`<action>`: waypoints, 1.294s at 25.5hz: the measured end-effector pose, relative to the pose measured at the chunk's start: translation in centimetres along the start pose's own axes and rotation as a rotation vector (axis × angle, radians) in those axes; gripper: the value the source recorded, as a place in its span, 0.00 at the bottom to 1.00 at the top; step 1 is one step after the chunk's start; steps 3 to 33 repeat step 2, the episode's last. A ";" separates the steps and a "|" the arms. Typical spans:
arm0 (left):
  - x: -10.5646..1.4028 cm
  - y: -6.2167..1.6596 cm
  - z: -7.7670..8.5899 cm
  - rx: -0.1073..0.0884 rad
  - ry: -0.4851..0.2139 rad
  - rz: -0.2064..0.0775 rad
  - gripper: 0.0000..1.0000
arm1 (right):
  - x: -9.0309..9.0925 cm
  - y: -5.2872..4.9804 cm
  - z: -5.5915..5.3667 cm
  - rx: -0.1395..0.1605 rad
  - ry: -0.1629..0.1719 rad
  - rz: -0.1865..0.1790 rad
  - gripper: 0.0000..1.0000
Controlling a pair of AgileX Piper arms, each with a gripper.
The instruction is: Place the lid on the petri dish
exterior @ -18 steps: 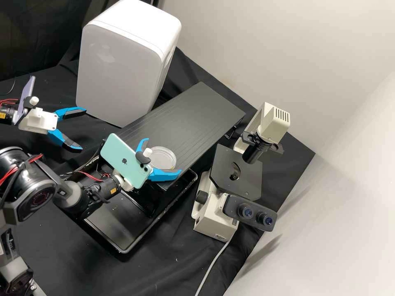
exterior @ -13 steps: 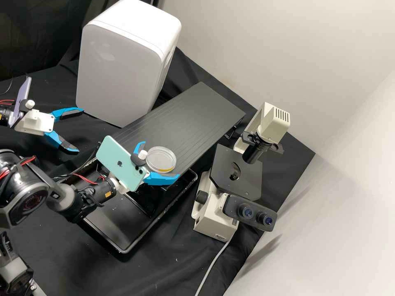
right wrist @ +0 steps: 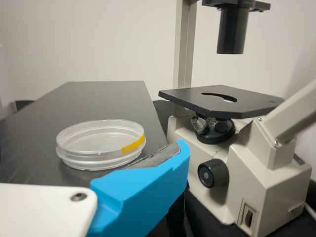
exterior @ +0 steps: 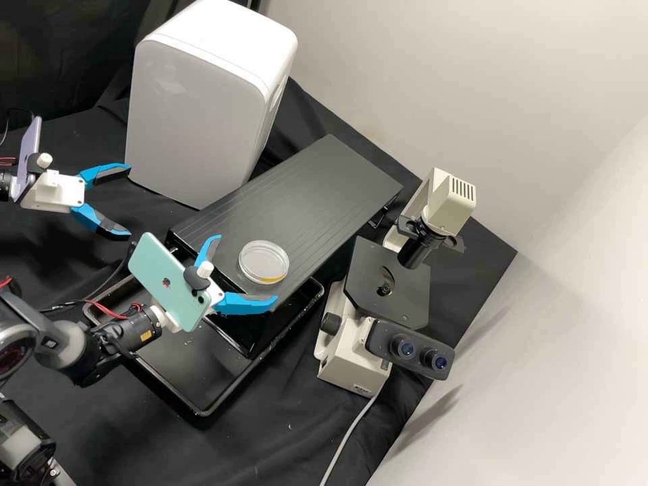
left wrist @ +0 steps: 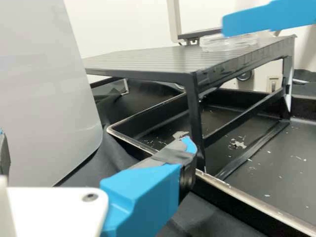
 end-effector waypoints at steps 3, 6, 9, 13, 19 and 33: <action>0.0 0.00 0.0 -0.001 0.002 0.000 1.00 | -0.6 0.0 0.0 0.018 0.008 -0.001 1.00; 0.0 0.00 0.0 -0.001 0.002 0.000 1.00 | -0.6 0.0 0.0 0.018 0.008 -0.001 1.00; 0.0 0.00 0.0 -0.001 0.002 0.000 1.00 | -0.6 0.0 0.0 0.018 0.008 -0.001 1.00; 0.0 0.00 0.0 -0.001 0.002 0.000 1.00 | -0.6 0.0 0.0 0.018 0.008 -0.001 1.00; 0.0 0.00 0.0 -0.001 0.002 0.000 1.00 | -0.6 0.0 0.0 0.018 0.008 -0.001 1.00; 0.0 0.00 0.0 -0.001 0.002 0.000 1.00 | -0.6 0.0 0.0 0.018 0.008 -0.001 1.00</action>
